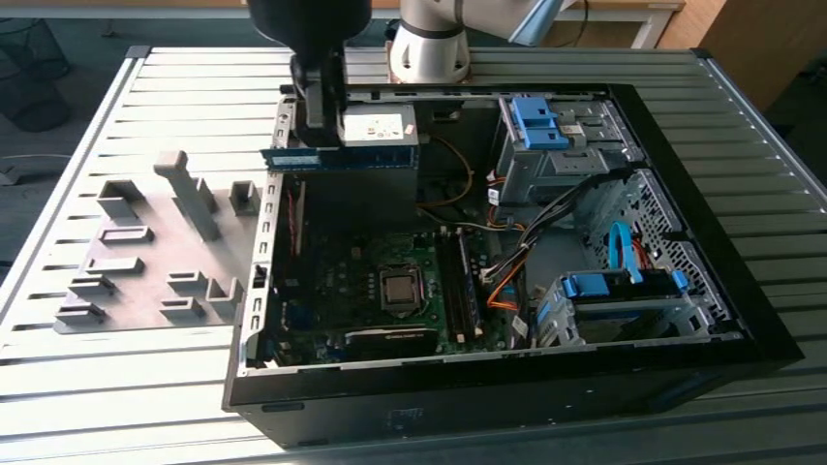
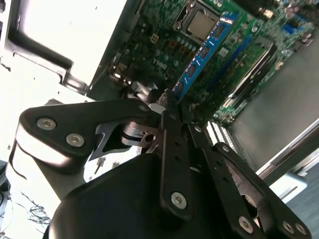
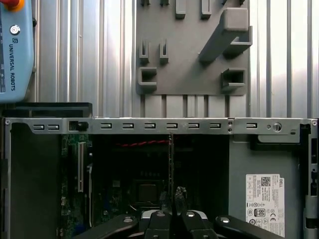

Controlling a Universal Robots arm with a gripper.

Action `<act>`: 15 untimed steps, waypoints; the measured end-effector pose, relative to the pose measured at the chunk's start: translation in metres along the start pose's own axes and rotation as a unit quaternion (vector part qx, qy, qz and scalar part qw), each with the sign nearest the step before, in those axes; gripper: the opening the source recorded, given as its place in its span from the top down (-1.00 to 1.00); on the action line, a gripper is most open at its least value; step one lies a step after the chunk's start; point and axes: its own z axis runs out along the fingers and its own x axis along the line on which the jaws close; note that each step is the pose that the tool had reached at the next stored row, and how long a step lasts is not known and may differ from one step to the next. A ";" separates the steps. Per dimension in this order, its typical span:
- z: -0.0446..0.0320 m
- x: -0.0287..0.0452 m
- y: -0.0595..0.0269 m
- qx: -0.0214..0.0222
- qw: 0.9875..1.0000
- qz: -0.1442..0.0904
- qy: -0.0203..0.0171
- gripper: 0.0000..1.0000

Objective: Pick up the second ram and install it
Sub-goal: 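Pick up the second ram and move it above second insertion slot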

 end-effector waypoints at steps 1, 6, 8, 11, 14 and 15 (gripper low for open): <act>0.0000 0.0000 -0.0025 0.000 1.000 0.000 0.000 0.73; -0.0001 -0.0002 -0.0156 0.000 1.000 0.000 0.000 0.73; -0.0002 -0.0003 -0.0207 0.000 1.000 0.000 0.000 0.73; -0.0002 -0.0004 -0.0284 0.000 1.000 0.000 0.000 0.73; -0.0003 -0.0005 -0.0362 0.000 1.000 0.000 0.000 0.73; -0.0004 -0.0005 -0.0387 0.000 1.000 0.000 0.000 0.73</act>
